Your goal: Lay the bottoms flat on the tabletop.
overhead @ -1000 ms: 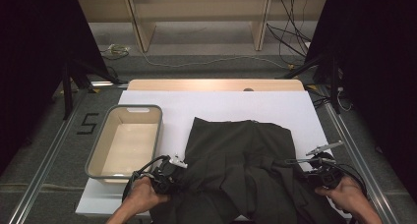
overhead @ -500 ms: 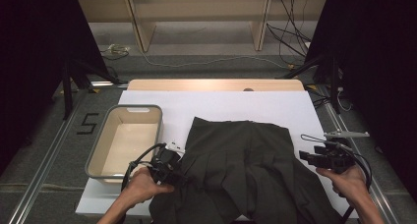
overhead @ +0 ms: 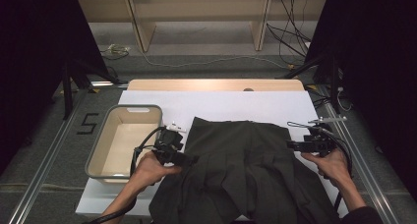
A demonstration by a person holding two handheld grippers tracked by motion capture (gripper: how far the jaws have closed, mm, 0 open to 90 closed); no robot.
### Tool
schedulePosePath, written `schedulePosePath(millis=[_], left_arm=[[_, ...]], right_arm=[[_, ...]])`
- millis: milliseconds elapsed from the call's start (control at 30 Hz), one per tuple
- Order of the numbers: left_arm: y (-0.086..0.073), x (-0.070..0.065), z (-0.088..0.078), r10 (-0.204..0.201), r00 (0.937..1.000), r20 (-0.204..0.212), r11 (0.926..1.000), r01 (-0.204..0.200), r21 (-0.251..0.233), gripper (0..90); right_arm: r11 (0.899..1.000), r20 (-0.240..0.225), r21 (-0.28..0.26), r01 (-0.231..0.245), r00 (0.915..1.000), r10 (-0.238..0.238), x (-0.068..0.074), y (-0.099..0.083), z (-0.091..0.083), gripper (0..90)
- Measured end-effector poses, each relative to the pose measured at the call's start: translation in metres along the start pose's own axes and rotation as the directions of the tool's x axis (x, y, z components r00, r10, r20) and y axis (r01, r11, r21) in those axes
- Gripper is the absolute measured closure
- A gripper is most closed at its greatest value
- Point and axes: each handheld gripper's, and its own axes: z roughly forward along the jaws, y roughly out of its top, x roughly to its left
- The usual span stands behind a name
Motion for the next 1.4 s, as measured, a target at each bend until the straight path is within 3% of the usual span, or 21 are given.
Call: schedulePosePath(millis=[100,367,467,767,833,933,1067,1167,1300,1400], left_arm=[[0.008,0.013,0.014,-0.046,0.9986,-0.027,0.9988,0.046,-0.02,21.2],[0.024,0.031,0.041,-0.096,0.9903,-0.1,0.9951,0.094,-0.032,21.1],[0.03,0.04,0.051,-0.131,0.9868,-0.094,0.9912,0.13,-0.026,22.0],[0.033,0.045,0.082,-0.132,0.9841,-0.12,0.9899,0.137,0.037,29.7],[0.03,0.046,0.086,-0.135,0.9843,-0.114,0.9893,0.14,0.04,33.5],[0.027,0.048,0.091,-0.154,0.9853,-0.073,0.9861,0.158,0.05,39.0],[0.024,0.048,0.098,-0.138,0.9889,-0.053,0.9878,0.142,0.065,45.8],[0.024,0.048,0.095,-0.137,0.9904,-0.022,0.9888,0.138,0.057,60.2],[0.023,0.049,0.093,-0.135,0.9909,-0.002,0.9899,0.135,0.043,76.5],[0.025,0.047,0.09,-0.112,0.9937,0.0,0.9932,0.112,0.033,82.8]], right_arm=[[1.0,-0.011,0.006,-0.009,0.9999,0.009,-0.004,0.007,0.01,19.2],[1.0,-0.02,0.009,-0.011,0.9997,0.011,-0.014,0.02,0.03,23.5],[1.0,-0.021,0.024,-0.001,0.9998,0.002,-0.015,0.021,0.036,28.1],[0.998,-0.024,0.058,0.011,0.9997,-0.01,-0.015,0.022,0.046,34.9],[0.998,-0.026,0.068,0.014,0.9996,-0.013,-0.015,0.021,0.047,35.5],[0.997,-0.03,0.081,0.009,0.9995,-0.007,-0.015,0.023,0.052,35.6],[0.992,-0.035,0.125,0.016,0.9993,-0.012,-0.014,0.023,0.062,35.4],[0.989,-0.047,0.142,0.03,0.9986,-0.023,-0.012,0.023,0.065,35.4],[0.991,-0.056,0.132,0.034,0.9981,-0.027,-0.012,0.024,0.067,42.8],[0.991,-0.072,0.126,0.036,0.997,-0.027,-0.01,0.026,0.068,53.4]])
